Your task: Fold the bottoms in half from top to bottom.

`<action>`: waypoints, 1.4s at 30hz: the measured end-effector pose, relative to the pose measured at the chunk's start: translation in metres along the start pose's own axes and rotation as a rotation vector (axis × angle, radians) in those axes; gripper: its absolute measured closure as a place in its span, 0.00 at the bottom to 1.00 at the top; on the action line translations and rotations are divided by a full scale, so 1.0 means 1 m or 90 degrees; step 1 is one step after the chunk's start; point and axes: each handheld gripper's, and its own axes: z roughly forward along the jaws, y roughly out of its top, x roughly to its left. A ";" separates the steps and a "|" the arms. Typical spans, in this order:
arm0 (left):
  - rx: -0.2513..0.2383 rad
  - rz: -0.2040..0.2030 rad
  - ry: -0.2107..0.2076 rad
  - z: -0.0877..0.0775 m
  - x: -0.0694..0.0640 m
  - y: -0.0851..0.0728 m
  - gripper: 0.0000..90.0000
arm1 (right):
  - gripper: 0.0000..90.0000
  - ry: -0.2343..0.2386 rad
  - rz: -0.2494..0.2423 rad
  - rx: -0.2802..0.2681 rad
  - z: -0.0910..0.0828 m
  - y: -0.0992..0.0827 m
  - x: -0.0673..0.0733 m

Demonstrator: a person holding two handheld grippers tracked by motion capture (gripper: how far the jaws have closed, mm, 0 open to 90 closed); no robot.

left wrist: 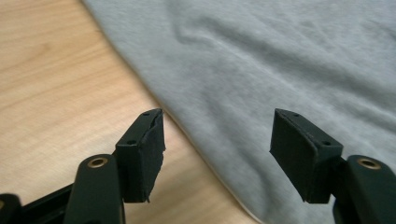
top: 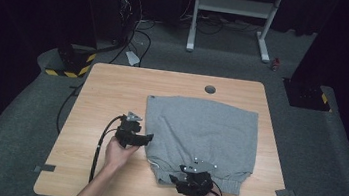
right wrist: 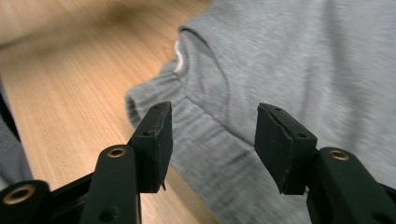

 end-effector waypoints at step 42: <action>0.035 -0.070 0.065 0.071 0.049 0.052 0.43 | 0.46 -0.008 -0.082 0.041 0.042 0.014 0.043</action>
